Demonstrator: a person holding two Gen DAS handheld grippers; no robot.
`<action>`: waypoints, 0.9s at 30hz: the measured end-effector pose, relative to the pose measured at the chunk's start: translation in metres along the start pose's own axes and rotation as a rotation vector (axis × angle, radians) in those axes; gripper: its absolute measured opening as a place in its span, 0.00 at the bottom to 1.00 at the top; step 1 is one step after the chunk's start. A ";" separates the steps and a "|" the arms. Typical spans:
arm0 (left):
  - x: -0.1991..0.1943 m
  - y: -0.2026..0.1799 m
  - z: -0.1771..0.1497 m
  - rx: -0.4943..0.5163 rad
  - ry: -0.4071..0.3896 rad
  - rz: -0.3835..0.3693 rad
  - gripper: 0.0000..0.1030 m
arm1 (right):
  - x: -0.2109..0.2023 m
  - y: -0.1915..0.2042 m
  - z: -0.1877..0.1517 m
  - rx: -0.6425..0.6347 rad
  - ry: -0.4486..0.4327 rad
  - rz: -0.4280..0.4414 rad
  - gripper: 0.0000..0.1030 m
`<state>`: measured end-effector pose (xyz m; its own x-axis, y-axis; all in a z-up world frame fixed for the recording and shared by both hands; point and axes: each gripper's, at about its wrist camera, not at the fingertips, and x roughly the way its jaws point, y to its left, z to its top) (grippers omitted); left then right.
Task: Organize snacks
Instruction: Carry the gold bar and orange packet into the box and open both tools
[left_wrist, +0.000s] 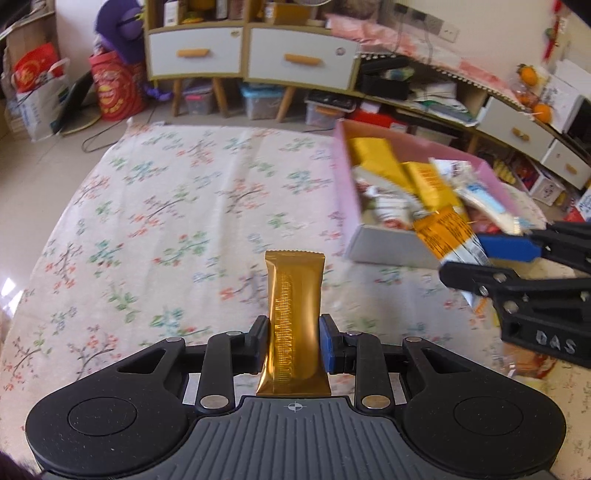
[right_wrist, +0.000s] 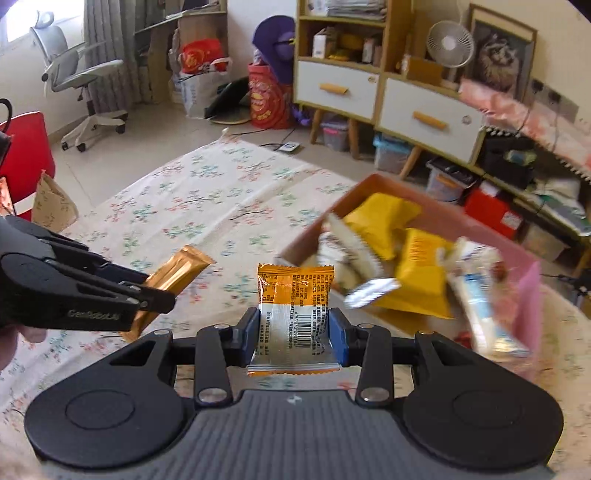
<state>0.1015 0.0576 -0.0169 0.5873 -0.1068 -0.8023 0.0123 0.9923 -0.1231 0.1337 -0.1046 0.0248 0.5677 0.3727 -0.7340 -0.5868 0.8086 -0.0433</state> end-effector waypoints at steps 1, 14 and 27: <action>-0.001 -0.004 0.002 0.006 -0.007 -0.004 0.25 | 0.001 -0.003 0.001 0.002 -0.006 -0.008 0.35; 0.009 -0.056 0.048 0.037 -0.065 -0.072 0.25 | 0.009 -0.048 0.007 0.033 -0.032 -0.103 0.36; 0.048 -0.093 0.083 0.090 -0.089 -0.090 0.25 | 0.018 -0.078 0.001 0.116 -0.048 -0.103 0.36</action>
<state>0.1954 -0.0343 0.0046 0.6498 -0.1935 -0.7351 0.1384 0.9810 -0.1359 0.1898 -0.1604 0.0154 0.6499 0.3043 -0.6965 -0.4554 0.8895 -0.0363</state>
